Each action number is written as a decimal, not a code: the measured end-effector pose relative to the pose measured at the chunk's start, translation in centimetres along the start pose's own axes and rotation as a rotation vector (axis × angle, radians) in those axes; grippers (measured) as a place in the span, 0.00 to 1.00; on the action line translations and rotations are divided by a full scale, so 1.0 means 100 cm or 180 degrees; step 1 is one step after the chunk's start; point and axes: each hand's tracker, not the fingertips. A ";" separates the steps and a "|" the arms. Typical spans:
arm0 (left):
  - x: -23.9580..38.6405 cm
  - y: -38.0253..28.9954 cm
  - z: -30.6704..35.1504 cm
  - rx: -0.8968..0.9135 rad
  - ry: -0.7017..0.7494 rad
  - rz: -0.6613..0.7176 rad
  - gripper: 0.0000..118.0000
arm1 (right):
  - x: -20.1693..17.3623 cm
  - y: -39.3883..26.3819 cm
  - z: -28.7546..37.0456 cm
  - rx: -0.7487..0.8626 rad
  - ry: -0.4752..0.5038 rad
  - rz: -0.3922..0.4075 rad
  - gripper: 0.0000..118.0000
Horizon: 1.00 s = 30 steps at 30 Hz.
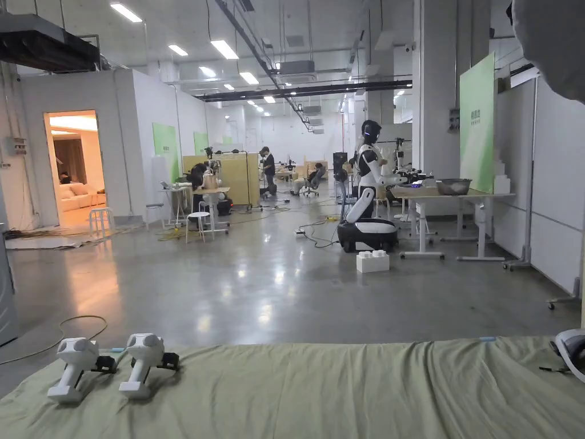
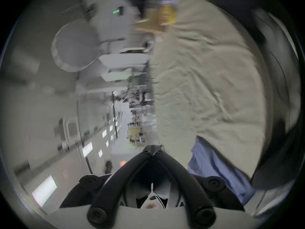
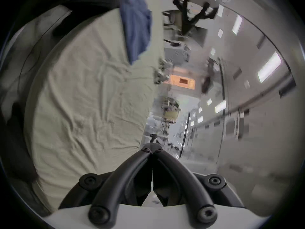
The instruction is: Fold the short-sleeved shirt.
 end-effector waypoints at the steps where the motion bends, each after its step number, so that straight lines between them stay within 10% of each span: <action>1: -0.020 -0.001 -0.002 -0.0094 0.0143 0.0491 0.01 | 0.017 -0.004 -0.003 -0.0132 -0.0135 -0.0504 0.02; 7: -0.102 -0.059 0.013 0.0087 0.0512 0.4162 0.01 | 0.077 -0.053 -0.004 -0.0556 -0.0825 -0.4030 0.02; 10: -0.089 -0.091 0.019 0.0310 0.0492 0.5010 0.01 | 0.072 -0.079 0.005 -0.0463 -0.0811 -0.5106 0.02; 30: -0.092 -0.069 0.026 0.0286 0.0333 0.4704 0.01 | 0.080 -0.057 0.009 -0.0444 -0.0838 -0.4993 0.02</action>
